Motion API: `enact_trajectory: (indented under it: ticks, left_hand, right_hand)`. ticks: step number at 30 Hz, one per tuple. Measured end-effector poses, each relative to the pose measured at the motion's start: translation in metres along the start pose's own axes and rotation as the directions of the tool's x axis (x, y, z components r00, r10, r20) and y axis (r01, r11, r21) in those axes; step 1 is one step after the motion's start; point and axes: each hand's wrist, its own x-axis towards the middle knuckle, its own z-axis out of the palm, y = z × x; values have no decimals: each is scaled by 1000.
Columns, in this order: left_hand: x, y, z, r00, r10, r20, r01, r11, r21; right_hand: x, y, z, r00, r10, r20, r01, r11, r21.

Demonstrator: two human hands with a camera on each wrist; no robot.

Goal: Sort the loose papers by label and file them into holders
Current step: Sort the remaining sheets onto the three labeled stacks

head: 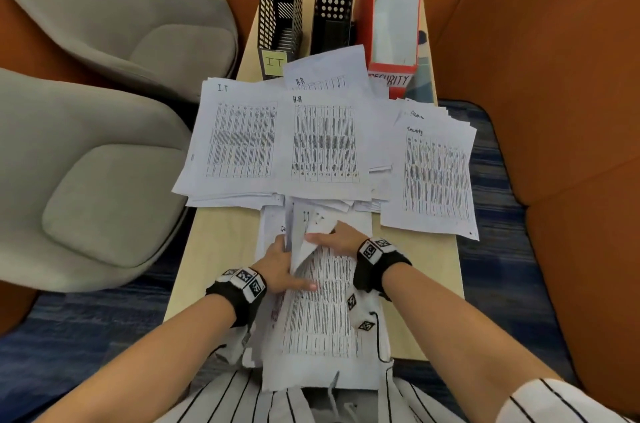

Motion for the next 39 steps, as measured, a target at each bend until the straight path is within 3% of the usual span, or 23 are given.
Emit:
enact_trajectory:
  ticks: [4,6,8,10,12,14,16,19,21,23,25,27,29,32,35,37,39]
  left_hand:
    - [-15,-4,-5,974,224,37,-227,956,188]
    - [-24,0,-9,950,313,-24,-296,917,267]
    - [-27,-1,-9,939,329,-94,-301,924,235]
    - [-27,1,-9,970,179,-167,-192,980,-60]
    - [-22,3,-9,975,-24,-221,-64,922,-382]
    - [-14,1,-15,948,-189,-258,38,867,-497]
    - [-9,-6,-17,948,-212,-238,63,856,-513]
    - [-14,0,-19,993,-52,-104,9,925,-380]
    - [-17,11,-15,998,60,1,-58,971,-233]
    - [-16,21,-11,994,113,-14,-113,980,-163]
    - [-11,21,-10,982,77,-171,-119,959,-255]
    - [-7,12,-11,946,-36,-323,-102,911,-400]
    - [-7,-1,-12,920,-113,-375,-94,866,-492]
    - [-6,-7,-13,935,-87,-344,-146,789,-597]
    - [-6,7,-19,981,1,-195,-112,820,-561]
    - [-5,17,-25,982,10,-191,-114,835,-539]
    - [-3,19,-29,982,-74,-172,-36,829,-558]
  right_hand:
    - [7,13,9,991,81,-108,-70,993,98]
    - [4,15,10,977,98,-190,-65,983,173]
    - [4,19,8,957,116,-267,-55,973,223]
    - [3,22,4,943,157,-295,-69,955,287]
    - [10,33,4,942,185,-279,-68,921,383]
    - [36,65,3,938,234,-257,-77,860,505]
    - [13,46,6,932,276,-235,-69,772,632]
    - [-17,14,10,970,158,-185,-21,813,582]
    - [-18,2,12,989,66,-132,7,874,486]
    - [-13,-2,14,992,-12,-128,52,948,315]
    - [-4,5,12,982,37,-186,4,977,213]
    - [1,16,7,966,94,-241,-68,991,114]
    - [7,28,1,956,135,-262,-115,989,90]
    - [9,26,3,954,241,-179,-170,925,339]
    - [0,-7,5,979,197,-42,-180,950,254]
    - [0,-17,3,980,183,-76,-168,970,175]
    - [8,-7,-1,976,175,-128,-148,969,196]
